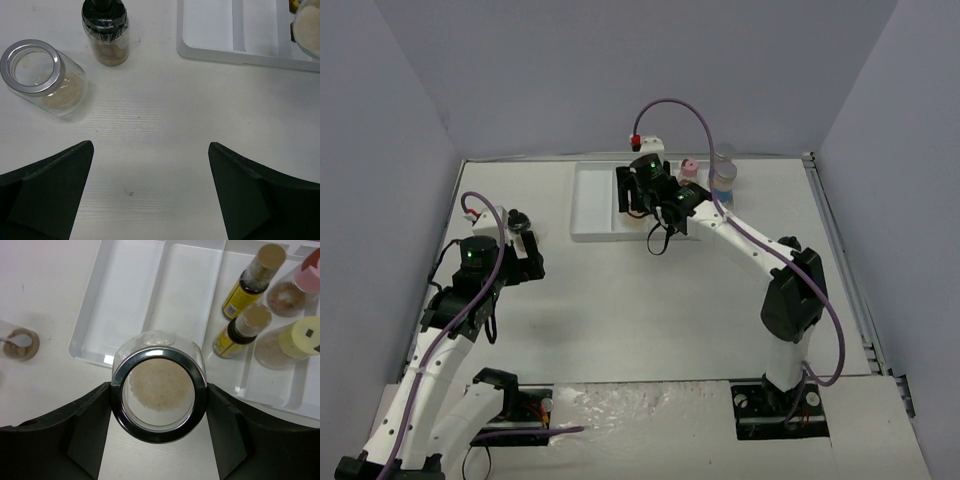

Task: Organize the condiment bottles

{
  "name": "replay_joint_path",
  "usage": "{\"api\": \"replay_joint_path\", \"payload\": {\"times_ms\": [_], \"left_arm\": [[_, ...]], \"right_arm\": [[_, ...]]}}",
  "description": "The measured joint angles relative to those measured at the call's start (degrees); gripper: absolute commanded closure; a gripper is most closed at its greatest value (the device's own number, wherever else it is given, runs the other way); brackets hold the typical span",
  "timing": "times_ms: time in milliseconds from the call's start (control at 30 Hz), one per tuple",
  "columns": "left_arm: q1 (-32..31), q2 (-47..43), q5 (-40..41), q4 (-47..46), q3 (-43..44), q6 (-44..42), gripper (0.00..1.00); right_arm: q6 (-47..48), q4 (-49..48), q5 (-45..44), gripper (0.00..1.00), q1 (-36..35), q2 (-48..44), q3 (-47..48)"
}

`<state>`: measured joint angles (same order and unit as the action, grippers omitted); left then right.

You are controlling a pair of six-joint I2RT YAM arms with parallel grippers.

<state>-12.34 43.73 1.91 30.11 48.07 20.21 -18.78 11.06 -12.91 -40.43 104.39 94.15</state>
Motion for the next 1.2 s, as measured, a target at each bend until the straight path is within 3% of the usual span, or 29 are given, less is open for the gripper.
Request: {"api": "replay_joint_path", "payload": {"times_ms": [267,533,767,1200], "left_arm": [[0.0,-0.1,0.0,0.0,0.0,0.0,0.03],[0.0,-0.3,0.0,0.0,0.0,0.1,0.03],[0.0,-0.3,0.0,0.0,0.0,0.2,0.03],[0.0,-0.2,0.0,0.0,0.0,0.3,0.03]], "right_arm": [[1.1,0.3,-3.7,1.00,-0.1,16.9,18.0],[0.7,0.3,-11.2,1.00,0.1,27.7,28.3],[0.1,-2.8,-13.2,1.00,1.9,31.3,29.2],[1.5,-13.6,-8.9,0.97,5.7,36.1,29.2]]}}
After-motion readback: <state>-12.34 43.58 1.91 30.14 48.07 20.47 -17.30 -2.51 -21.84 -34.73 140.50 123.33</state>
